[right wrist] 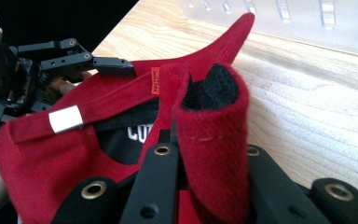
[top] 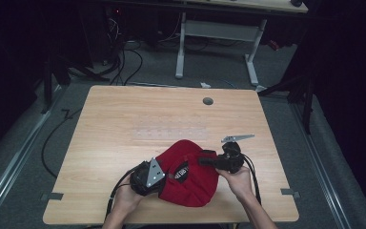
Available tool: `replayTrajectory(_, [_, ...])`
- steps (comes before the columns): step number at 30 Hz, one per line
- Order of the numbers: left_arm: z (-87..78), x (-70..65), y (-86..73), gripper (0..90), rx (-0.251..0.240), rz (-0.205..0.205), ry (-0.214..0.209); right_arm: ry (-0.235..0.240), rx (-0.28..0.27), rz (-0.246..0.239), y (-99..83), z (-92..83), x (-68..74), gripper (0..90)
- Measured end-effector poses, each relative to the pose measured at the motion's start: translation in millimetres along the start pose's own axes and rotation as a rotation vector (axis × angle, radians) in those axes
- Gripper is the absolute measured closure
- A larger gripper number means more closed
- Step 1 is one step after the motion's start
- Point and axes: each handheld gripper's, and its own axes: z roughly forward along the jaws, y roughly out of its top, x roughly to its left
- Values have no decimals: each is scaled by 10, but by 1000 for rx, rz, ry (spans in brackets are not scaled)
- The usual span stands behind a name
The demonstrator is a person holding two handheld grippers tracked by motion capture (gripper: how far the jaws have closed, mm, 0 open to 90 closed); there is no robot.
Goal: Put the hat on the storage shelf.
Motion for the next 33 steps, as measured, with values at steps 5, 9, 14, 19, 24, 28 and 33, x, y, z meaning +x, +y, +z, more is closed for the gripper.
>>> replayTrajectory(5, [-31,-7,16,575,18,-12,-20,-3,-11,-18,-29,1,-7,831])
replayTrajectory(9, [-63,-25,34,640,27,-25,-50,-9,-29,-35,-29,0,-16,821])
replayTrajectory(14, [-95,-61,58,736,49,-37,-100,-35,-44,-34,-7,4,-33,798])
replayTrajectory(19, [-134,-117,75,817,72,3,-131,-35,-73,-10,7,38,-91,748])
replayTrajectory(24, [-194,-192,127,857,77,30,-170,-35,-141,14,35,-40,-129,612])
replayTrajectory(28, [-210,-214,140,861,84,36,-179,-36,-223,49,44,-168,-169,518])
replayTrajectory(33, [-303,-130,203,861,54,-16,-174,-88,-325,76,11,-405,-239,461])
